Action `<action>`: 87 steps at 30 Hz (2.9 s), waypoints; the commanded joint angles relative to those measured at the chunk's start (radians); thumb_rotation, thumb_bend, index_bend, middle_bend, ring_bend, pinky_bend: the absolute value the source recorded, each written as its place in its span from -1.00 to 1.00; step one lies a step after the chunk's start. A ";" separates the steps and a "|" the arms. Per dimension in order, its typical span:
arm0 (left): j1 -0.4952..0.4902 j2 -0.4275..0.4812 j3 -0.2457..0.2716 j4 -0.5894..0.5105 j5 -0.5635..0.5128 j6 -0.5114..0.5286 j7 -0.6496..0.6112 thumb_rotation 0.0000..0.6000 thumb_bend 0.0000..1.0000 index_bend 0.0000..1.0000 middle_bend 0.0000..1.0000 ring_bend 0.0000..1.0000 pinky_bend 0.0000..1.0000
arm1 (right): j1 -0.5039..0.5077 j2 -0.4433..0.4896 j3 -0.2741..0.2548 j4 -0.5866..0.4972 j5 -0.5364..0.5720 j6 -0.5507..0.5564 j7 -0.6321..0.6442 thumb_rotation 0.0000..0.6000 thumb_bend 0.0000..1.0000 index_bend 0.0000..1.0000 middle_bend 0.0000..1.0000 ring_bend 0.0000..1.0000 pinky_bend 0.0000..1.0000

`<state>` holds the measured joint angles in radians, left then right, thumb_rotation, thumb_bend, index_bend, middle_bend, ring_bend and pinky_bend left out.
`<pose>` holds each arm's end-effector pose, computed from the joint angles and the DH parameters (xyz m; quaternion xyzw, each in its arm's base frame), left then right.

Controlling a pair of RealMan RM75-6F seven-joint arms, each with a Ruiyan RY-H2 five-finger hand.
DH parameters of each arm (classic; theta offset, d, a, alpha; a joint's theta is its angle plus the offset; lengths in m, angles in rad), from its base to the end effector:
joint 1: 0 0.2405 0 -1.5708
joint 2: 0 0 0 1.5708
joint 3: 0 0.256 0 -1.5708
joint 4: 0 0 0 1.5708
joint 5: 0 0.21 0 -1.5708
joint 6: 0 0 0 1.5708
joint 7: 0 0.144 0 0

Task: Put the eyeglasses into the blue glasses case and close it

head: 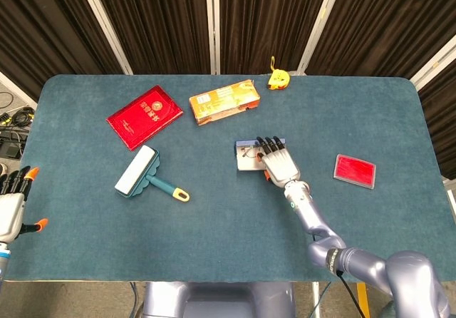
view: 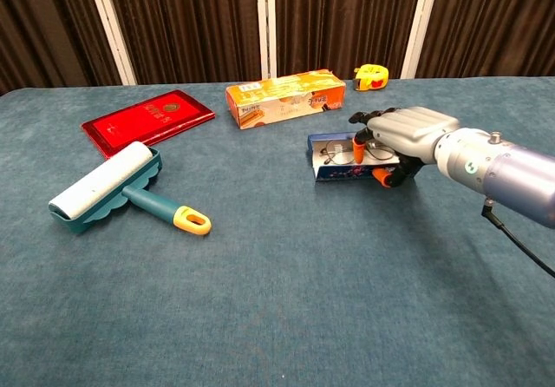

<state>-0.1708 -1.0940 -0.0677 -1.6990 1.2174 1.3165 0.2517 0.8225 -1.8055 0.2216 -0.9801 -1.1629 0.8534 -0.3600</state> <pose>-0.3224 0.2052 0.1514 -0.5975 -0.4200 -0.2667 0.6288 -0.1653 -0.3949 -0.0629 0.7625 -0.3100 0.3130 0.4738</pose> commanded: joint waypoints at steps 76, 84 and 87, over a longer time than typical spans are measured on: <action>-0.006 0.005 0.015 -0.013 0.015 -0.017 0.005 1.00 -1.00 -1.00 -1.00 -1.00 -1.00 | -0.082 0.273 -0.149 -0.471 -0.290 0.151 -0.156 1.00 -0.86 -0.93 -1.00 -1.00 -1.00; -0.005 0.005 0.016 -0.017 0.020 -0.012 0.004 1.00 -1.00 -1.00 -1.00 -1.00 -1.00 | -0.071 0.408 -0.155 -0.618 -0.214 0.054 -0.170 1.00 -0.86 -1.00 -1.00 -1.00 -1.00; -0.003 0.006 0.018 -0.022 0.026 -0.007 0.007 1.00 -1.00 -1.00 -1.00 -1.00 -1.00 | -0.061 0.420 -0.162 -0.618 -0.186 0.016 -0.179 1.00 -0.86 -1.00 -1.00 -1.00 -1.00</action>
<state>-0.1743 -1.0884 -0.0498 -1.7204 1.2434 1.3095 0.2589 0.7533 -1.3957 0.0651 -1.5900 -1.3673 0.8899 -0.5316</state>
